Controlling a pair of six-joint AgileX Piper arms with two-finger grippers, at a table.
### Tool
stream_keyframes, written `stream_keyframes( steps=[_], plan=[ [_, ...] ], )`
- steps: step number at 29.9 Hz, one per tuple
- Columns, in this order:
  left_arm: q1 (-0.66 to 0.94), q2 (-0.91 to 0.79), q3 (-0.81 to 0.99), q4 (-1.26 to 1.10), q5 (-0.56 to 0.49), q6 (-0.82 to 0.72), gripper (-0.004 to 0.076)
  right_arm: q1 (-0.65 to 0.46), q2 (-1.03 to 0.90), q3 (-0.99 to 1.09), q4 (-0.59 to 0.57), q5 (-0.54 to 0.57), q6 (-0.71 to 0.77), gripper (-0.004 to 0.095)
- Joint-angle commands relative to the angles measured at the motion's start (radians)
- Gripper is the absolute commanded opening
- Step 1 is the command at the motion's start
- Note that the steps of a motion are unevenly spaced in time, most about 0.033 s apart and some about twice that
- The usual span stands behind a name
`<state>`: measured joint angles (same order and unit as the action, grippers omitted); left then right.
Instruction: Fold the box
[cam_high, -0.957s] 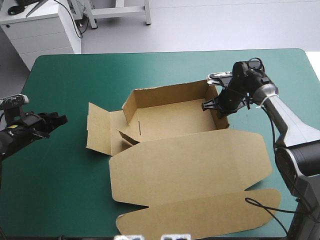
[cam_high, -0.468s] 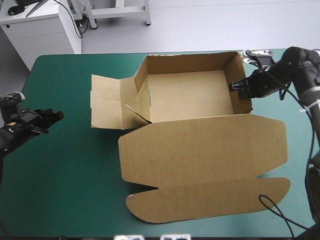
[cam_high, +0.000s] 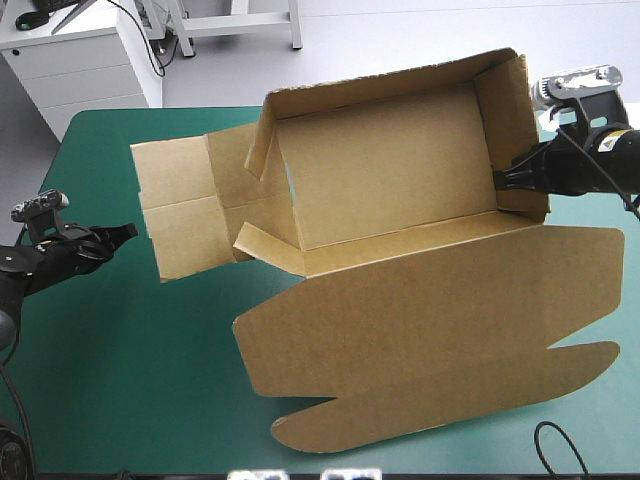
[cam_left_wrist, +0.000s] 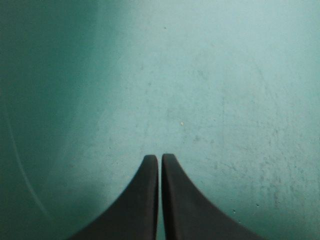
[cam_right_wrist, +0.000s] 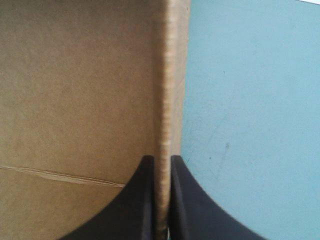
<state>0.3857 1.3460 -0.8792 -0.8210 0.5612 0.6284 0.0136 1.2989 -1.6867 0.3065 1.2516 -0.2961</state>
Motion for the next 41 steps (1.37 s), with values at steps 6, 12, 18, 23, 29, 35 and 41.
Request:
stream_keyframes(
  steps=[6, 12, 18, 23, 29, 35, 41],
  plan=[
    [-0.152, 0.054, -0.025, -0.067, 0.002, 0.089, -0.0008, -0.003, -0.01, -0.024, 0.167, -0.006, -0.067, -0.0018],
    [-0.338, 0.053, -0.037, -0.062, -0.008, 0.148, -0.0008, -0.003, 0.067, -0.024, 0.194, -0.01, -0.072, -0.0017],
    [-0.371, 0.053, -0.077, -0.171, 0.153, 0.143, -0.0008, -0.003, 0.156, -0.024, 0.115, -0.031, -0.068, -0.0016],
    [-0.371, 0.053, -0.113, -0.343, 0.247, 0.143, -0.0008, 0.01, 0.209, -0.024, 0.087, -0.039, -0.062, -0.0015],
    [-0.371, 0.051, -0.145, -0.432, 0.358, 0.143, -0.0008, 0.119, 0.22, -0.022, -0.07, -0.132, -0.005, -0.0012],
    [-0.371, 0.036, -0.145, -0.521, 0.37, 0.143, -0.0008, 0.201, 0.236, -0.022, -0.144, -0.201, 0.08, -0.0012],
    [-0.371, 0.027, -0.145, -0.496, 0.378, 0.148, -0.0008, 0.247, 0.239, -0.022, -0.119, -0.249, 0.105, -0.0012]
  ],
)
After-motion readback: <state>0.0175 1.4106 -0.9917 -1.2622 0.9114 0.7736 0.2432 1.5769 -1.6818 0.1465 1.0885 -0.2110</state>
